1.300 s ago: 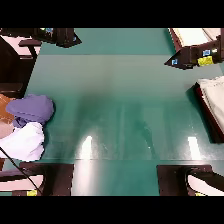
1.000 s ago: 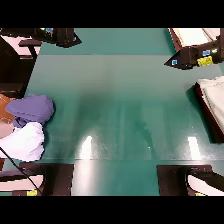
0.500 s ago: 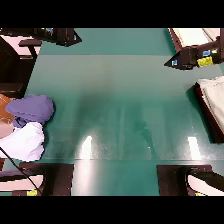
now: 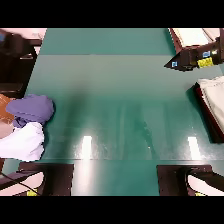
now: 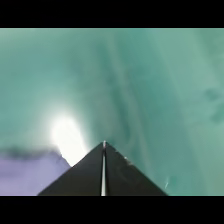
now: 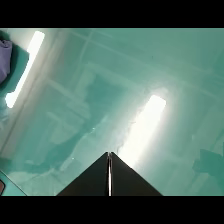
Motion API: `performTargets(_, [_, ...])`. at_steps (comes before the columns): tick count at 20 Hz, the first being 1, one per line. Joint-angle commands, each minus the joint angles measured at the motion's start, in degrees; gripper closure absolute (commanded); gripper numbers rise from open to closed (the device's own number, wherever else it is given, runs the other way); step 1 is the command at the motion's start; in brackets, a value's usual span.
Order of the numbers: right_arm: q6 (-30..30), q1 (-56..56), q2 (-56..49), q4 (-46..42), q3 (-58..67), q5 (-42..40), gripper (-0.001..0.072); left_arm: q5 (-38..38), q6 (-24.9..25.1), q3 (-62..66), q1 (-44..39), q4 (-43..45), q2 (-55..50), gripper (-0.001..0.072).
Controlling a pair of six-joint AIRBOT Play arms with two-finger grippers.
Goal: Fold the shirts.
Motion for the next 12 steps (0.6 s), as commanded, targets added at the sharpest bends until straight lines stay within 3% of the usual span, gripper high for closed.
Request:
performTargets(1, [0.02,0.04,0.02,0.0,0.07,-0.02,0.0695,-3.89,-1.68,-9.35,6.97,3.96,2.86,0.0392])
performTargets(2, [0.02,0.04,0.02,0.0,0.07,-0.02,0.0696,-2.54,-3.08,-14.32,8.24,4.09,2.84,0.0102])
performTargets(9, [0.02,0.04,0.0,0.0,0.02,-0.24,0.0695,23.71,-5.07,-47.95,9.77,13.03,2.82,0.0082])
performTargets(12, [0.02,0.04,0.0,0.0,0.0,-0.68,0.0696,28.33,-6.1,-53.22,9.77,12.98,2.82,0.0083])
